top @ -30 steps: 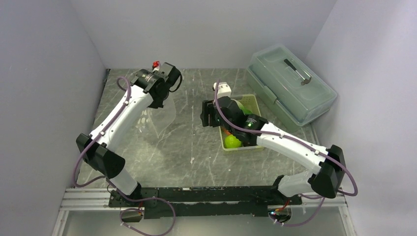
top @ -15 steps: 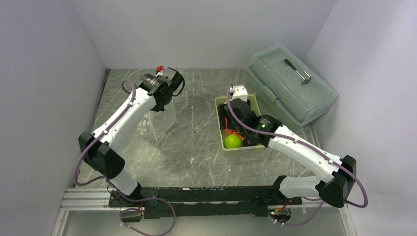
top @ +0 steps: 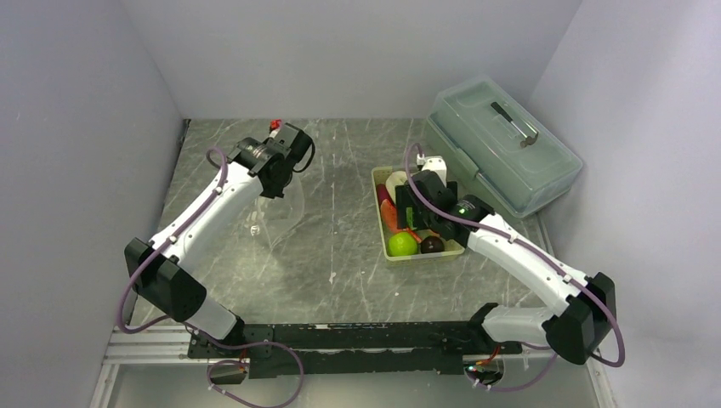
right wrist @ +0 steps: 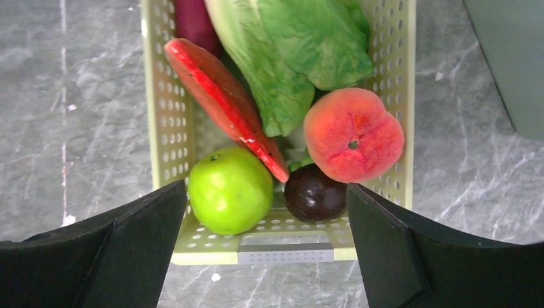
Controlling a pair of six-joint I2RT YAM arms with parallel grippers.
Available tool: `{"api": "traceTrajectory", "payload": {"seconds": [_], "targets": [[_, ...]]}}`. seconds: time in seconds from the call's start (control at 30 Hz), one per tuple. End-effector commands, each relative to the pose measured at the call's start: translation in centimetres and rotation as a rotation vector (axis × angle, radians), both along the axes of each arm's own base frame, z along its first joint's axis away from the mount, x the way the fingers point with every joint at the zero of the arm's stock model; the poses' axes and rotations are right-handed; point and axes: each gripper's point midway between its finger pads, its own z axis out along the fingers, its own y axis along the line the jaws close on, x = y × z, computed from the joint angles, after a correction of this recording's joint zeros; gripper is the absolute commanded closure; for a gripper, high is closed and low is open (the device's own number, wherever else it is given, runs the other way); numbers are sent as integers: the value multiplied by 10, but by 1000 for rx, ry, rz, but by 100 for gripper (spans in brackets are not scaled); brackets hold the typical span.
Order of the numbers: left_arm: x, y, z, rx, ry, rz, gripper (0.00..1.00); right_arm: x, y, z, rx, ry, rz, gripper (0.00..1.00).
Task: Place the food in the zip-top bag and seal the zipper
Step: Pick up the fake fruit from the bin.
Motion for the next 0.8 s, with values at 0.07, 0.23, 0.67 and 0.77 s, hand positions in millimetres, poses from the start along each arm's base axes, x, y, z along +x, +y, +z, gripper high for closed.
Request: {"api": "traceTrajectory", "payload": {"seconds": [0.07, 0.23, 0.67, 0.77], "targets": [[1, -7, 6, -54, -44, -32, 100, 9, -23, -20, -53, 38, -70, 0], [-1, -10, -1, -69, -32, -42, 100, 22, -38, -29, -115, 54, -113, 0], [-3, -11, 3, -97, -58, -61, 100, 46, -56, -52, -174, 110, -159, 0], [-4, -12, 4, -102, -60, -63, 100, 47, -58, -58, -171, 131, -166, 0]]}}
